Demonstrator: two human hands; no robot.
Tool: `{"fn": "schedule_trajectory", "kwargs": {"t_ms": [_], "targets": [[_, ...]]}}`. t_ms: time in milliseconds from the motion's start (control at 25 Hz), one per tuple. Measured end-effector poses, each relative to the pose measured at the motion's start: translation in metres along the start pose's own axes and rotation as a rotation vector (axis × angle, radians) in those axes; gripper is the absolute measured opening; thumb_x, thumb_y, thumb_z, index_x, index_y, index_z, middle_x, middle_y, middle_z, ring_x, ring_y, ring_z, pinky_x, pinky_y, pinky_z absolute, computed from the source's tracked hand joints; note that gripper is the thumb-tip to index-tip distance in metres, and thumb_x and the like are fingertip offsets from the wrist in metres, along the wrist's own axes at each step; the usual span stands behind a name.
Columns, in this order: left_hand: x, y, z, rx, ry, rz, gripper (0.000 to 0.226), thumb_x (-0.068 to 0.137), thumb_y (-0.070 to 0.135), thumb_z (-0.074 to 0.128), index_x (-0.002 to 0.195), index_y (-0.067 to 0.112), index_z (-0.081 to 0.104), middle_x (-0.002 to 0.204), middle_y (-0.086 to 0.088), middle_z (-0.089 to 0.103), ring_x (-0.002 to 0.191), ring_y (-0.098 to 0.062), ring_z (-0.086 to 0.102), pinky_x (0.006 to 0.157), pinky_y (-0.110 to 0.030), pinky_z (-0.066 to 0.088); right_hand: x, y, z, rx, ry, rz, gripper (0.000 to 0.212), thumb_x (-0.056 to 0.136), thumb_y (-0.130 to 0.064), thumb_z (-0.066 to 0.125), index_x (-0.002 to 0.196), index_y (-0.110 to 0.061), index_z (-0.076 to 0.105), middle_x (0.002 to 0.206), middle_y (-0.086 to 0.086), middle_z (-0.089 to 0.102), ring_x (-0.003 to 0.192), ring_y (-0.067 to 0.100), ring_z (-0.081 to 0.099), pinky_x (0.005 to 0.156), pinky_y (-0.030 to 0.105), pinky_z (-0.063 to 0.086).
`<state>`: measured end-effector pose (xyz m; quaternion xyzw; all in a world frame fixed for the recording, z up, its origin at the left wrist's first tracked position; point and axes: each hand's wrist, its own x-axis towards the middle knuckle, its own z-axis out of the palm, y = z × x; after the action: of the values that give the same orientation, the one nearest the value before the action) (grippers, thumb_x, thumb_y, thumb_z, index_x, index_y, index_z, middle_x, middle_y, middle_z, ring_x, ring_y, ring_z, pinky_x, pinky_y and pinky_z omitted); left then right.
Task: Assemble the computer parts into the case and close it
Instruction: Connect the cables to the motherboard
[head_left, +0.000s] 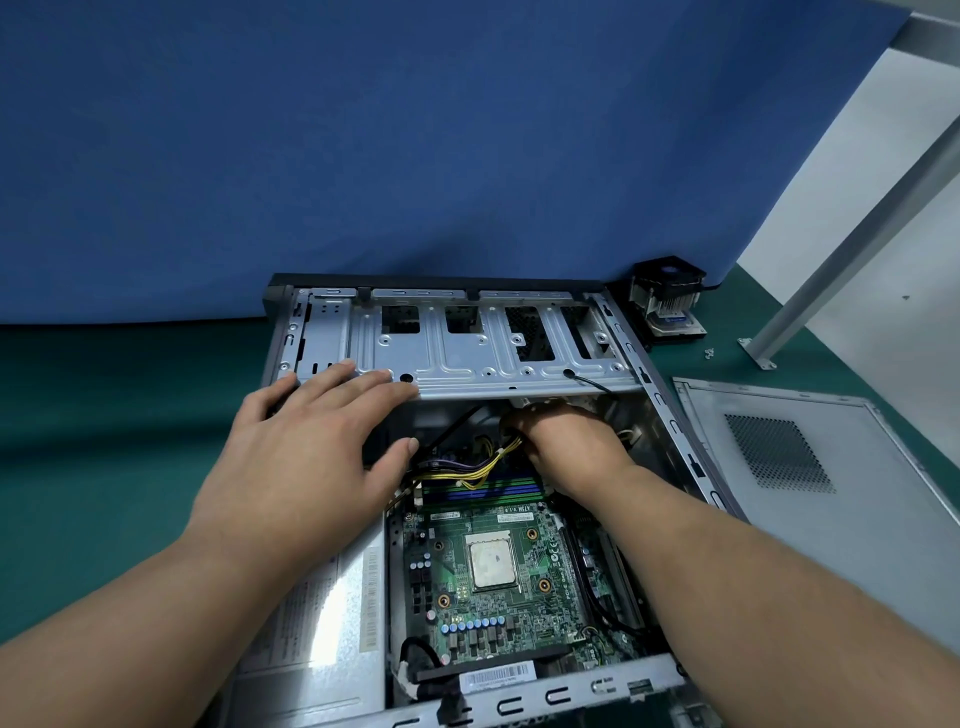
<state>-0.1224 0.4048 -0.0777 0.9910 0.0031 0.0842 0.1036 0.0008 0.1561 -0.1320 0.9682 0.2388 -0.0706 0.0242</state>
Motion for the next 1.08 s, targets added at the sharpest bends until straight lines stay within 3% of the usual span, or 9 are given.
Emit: {"fn": "schedule_trajectory", "kwargs": {"t_ms": [360,1080], "targets": [[-0.0001,-0.0006,0.0007,0.006,0.009,-0.005,0.06,0.09,0.071,0.023,0.146,0.056,0.036,0.154,0.033,0.039,0.15,0.004,0.022,0.122,-0.037,0.015,0.0019,0.0006,-0.0055,0.071,-0.056,0.011,0.047,0.094,-0.011,0.057,0.134,-0.037,0.062,0.117,0.007,0.07,0.102,0.032,0.066,0.084,0.039,0.058],[0.0007,0.0,0.0001,0.005,0.01,-0.003,0.054,0.095,0.07,0.029,0.147,0.057,0.035,0.154,0.034,0.038,0.151,0.004,0.02,0.123,-0.038,0.015,0.0058,0.0021,-0.0069,0.107,-0.048,0.054,0.042,0.098,-0.017,0.056,0.13,-0.043,0.063,0.121,0.005,0.068,0.105,0.031,0.064,0.074,0.029,0.045]]}}
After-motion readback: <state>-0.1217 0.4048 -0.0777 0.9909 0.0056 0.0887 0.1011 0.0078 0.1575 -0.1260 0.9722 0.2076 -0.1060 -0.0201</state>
